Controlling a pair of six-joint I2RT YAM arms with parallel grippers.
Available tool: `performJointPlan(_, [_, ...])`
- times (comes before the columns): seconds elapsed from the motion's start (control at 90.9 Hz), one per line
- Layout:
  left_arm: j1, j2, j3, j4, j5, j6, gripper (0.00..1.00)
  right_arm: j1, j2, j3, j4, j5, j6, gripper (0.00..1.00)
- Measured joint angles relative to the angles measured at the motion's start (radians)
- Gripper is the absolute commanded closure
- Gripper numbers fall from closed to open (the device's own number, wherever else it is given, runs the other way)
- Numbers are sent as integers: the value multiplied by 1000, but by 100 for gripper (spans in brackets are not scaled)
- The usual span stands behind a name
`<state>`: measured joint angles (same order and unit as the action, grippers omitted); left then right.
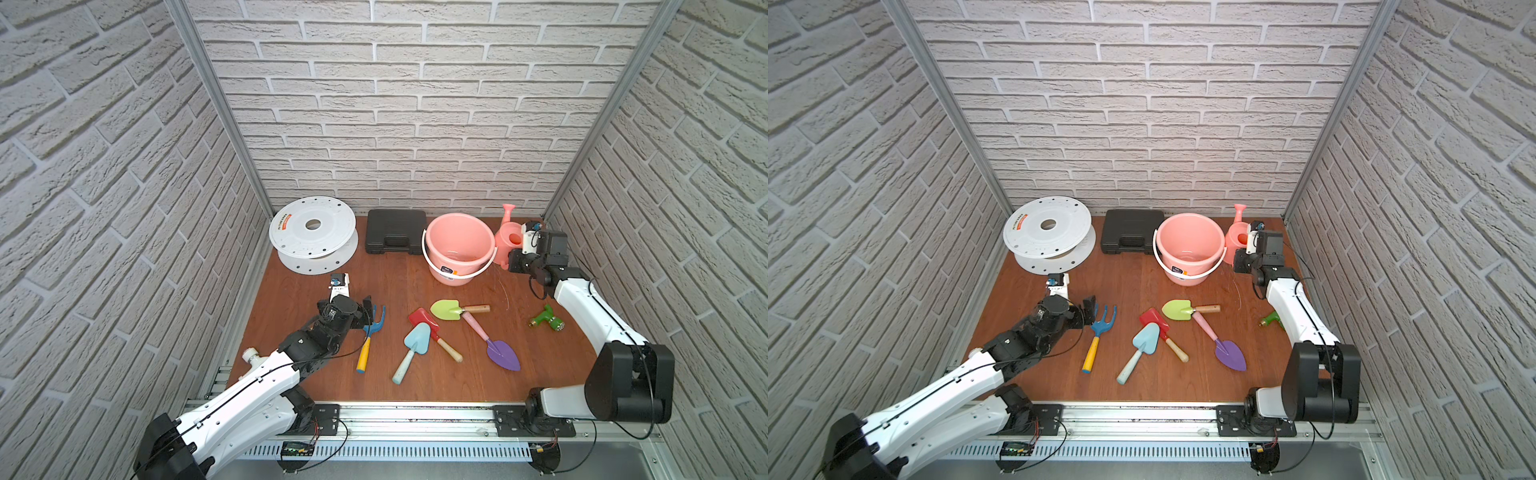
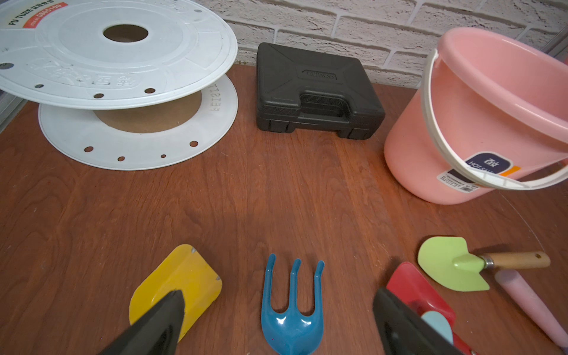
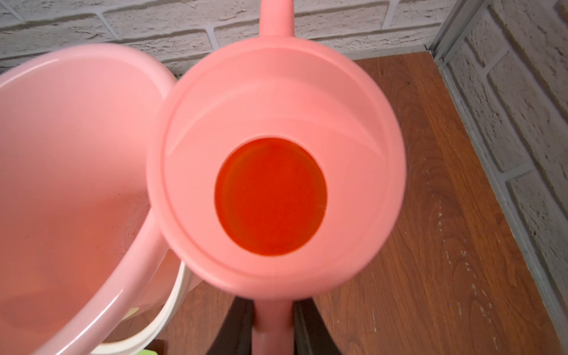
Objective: Organize the gardening tools
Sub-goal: Move the container to the center of the board.
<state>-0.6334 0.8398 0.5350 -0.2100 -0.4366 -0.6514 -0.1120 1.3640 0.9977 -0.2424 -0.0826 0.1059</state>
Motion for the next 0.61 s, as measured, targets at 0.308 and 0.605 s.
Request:
performJointPlan(0.308, [0,-3,0,-3,-16,0,2,1,110,17,-1,42,-10,97])
performJointPlan(0.605, [0,-6,0,-3,-16,1,2,0,203,18,-8,124,-70,97])
